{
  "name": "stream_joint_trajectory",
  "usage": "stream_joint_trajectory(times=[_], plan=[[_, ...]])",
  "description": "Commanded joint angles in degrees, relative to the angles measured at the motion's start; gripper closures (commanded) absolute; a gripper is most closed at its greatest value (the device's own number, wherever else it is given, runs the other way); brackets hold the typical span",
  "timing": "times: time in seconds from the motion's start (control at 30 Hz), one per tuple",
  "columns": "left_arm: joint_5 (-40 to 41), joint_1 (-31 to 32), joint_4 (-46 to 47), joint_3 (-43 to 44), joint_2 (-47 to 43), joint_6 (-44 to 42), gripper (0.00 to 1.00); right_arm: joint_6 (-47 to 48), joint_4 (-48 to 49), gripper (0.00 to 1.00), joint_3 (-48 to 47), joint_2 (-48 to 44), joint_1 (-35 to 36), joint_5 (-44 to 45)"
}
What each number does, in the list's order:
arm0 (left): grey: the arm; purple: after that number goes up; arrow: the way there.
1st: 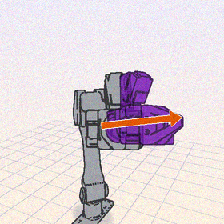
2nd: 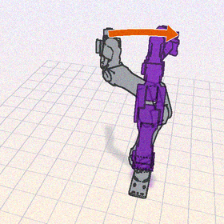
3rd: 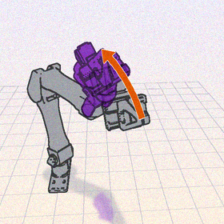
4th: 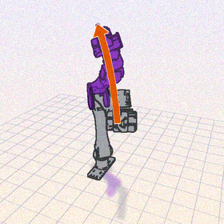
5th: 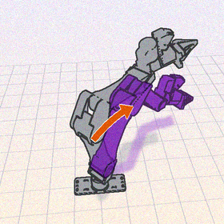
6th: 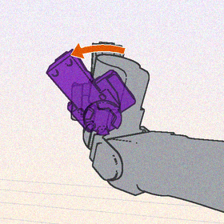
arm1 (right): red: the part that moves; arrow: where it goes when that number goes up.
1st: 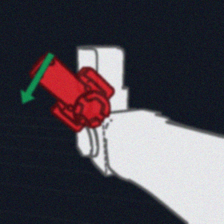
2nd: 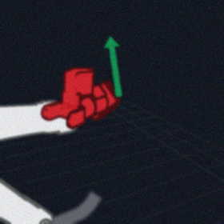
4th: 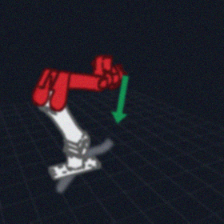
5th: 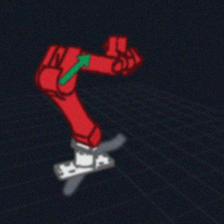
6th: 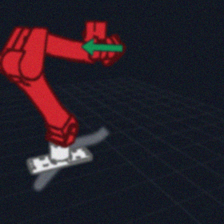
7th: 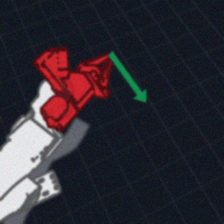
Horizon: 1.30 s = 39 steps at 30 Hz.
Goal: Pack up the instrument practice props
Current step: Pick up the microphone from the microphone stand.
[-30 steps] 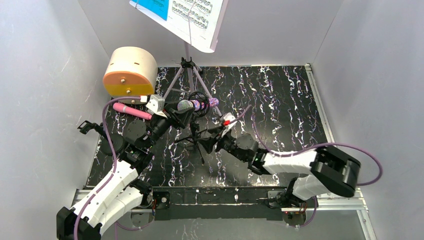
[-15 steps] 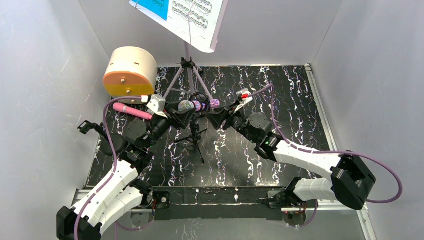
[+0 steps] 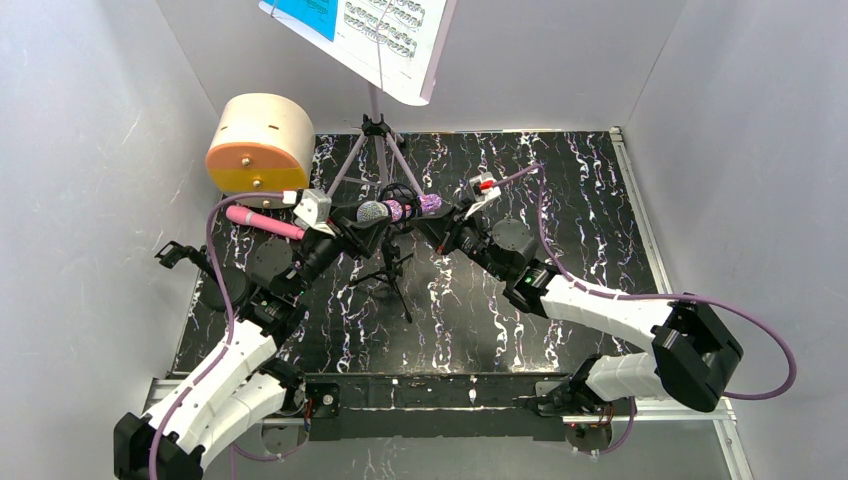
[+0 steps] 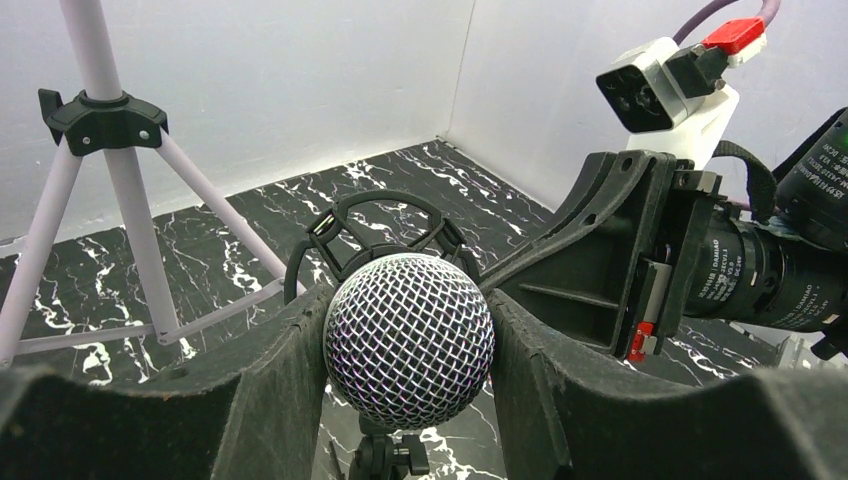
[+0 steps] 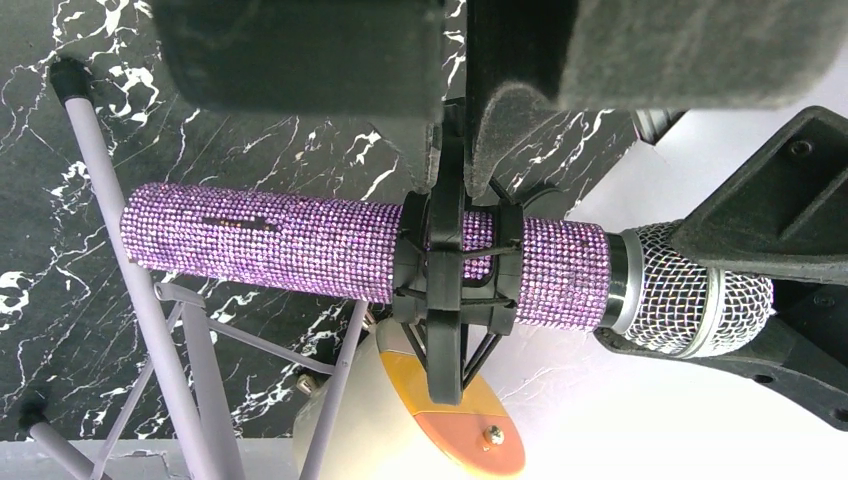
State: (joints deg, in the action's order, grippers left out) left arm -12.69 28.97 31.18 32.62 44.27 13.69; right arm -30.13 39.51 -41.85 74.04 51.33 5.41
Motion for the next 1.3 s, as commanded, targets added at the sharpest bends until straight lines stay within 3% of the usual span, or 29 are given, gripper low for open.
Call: stream_joint_trajectory(times=[0.0,1.27], plan=[[0.3,-0.2,0.3,2.7,-2.0,0.2,0.99,1.4,-0.7,0.99,-0.6,-0.2,-1.0,4.0],[4.7,-0.2,-25.8,25.9,-5.2,5.3,1.0,6.3,-12.3,0.99,-1.9,3.6,-1.0,20.1]])
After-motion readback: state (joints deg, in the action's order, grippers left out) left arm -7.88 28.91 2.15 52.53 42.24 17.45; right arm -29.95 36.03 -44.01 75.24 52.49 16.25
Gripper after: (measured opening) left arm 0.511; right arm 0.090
